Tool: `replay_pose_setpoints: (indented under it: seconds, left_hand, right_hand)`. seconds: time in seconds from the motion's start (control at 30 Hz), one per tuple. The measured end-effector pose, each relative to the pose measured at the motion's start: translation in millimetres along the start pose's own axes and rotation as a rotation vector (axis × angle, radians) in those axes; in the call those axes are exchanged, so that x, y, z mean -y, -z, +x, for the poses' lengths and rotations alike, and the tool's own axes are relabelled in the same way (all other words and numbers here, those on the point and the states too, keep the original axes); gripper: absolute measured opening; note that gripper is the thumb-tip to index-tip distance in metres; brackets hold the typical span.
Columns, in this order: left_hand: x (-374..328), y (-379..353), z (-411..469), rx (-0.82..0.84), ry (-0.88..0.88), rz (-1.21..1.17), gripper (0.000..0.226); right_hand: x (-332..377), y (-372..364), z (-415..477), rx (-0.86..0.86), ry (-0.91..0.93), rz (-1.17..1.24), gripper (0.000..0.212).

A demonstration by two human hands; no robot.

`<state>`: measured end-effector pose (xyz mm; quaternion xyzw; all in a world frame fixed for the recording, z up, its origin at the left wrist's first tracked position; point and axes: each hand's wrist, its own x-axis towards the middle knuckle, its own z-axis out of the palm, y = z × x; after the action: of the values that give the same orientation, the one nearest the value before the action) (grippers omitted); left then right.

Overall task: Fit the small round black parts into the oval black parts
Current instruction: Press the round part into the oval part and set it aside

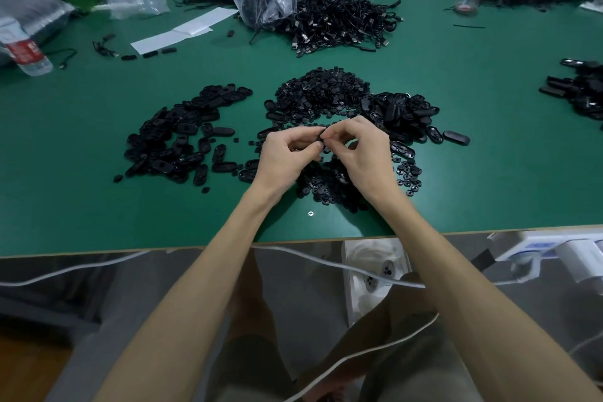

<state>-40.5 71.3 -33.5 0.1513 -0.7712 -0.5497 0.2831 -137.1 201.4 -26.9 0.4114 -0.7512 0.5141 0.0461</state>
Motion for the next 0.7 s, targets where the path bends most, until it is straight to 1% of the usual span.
replay_pose_setpoints:
  seconds: [0.07,0.13,0.23,0.3,0.47,0.6,0.7]
  left_hand:
    - [0.5,0.1,-0.3,-0.018,0.008,-0.02,0.025]
    - [1.8,2.0,-0.2,-0.055,0.035,-0.059,0.022]
    - [2.6,4.0,0.3,-0.102,0.067,-0.13,0.017]
    - [1.9,3.9,1.0,-0.103,0.07,-0.143,0.014]
    - [1.7,3.7,1.0,-0.056,0.063,-0.065,0.013]
    - [-0.7,2.0,0.1,-0.017,0.032,0.007,0.019]
    - [-1.7,-0.8,-0.3,0.0,-0.009,0.056,0.024]
  right_hand:
    - [0.3,-1.1,0.0,0.004,0.032,-0.025,0.01]
    - [0.8,-1.6,0.2,0.025,0.039,-0.025,0.018]
    - [2.3,-1.8,0.4,0.114,0.012,0.018,0.034]
    - [3.3,-1.1,0.6,0.127,-0.017,0.071,0.038]
    - [3.1,2.5,2.2,0.031,-0.106,0.191,0.034]
    - [-0.6,1.2,3.5,0.054,-0.155,0.115,0.016]
    - [-2.7,0.4,3.4,0.038,-0.199,0.149,0.012]
